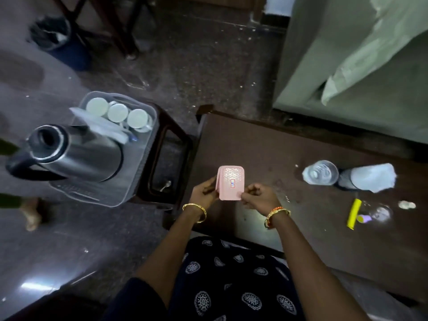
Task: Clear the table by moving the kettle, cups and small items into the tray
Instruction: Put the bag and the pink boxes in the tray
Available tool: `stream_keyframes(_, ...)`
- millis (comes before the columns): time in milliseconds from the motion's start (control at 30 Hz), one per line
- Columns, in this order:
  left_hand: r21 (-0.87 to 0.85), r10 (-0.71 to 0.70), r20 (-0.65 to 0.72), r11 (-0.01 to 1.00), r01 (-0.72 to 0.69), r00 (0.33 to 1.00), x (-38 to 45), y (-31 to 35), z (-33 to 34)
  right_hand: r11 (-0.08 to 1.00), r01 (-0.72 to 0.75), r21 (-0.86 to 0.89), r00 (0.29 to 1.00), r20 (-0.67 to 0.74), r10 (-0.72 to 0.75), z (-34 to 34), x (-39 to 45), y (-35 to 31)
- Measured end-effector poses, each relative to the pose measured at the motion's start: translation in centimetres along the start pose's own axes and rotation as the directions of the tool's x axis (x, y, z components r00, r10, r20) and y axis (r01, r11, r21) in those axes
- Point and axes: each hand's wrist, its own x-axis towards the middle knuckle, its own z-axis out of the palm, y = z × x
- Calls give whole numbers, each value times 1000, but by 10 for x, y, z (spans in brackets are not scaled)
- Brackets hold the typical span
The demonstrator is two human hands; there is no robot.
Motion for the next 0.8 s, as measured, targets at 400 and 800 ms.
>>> stream_keyframes(400, 20, 141, -354, 989, -143, 925, 38, 59, -182, 997, 46, 58, 941, 334, -63, 177, 56, -147)
stream_keyframes(800, -223, -188, -359, 968, 111, 914, 71, 70, -229, 999, -48, 24, 988, 147, 44, 270, 86, -152)
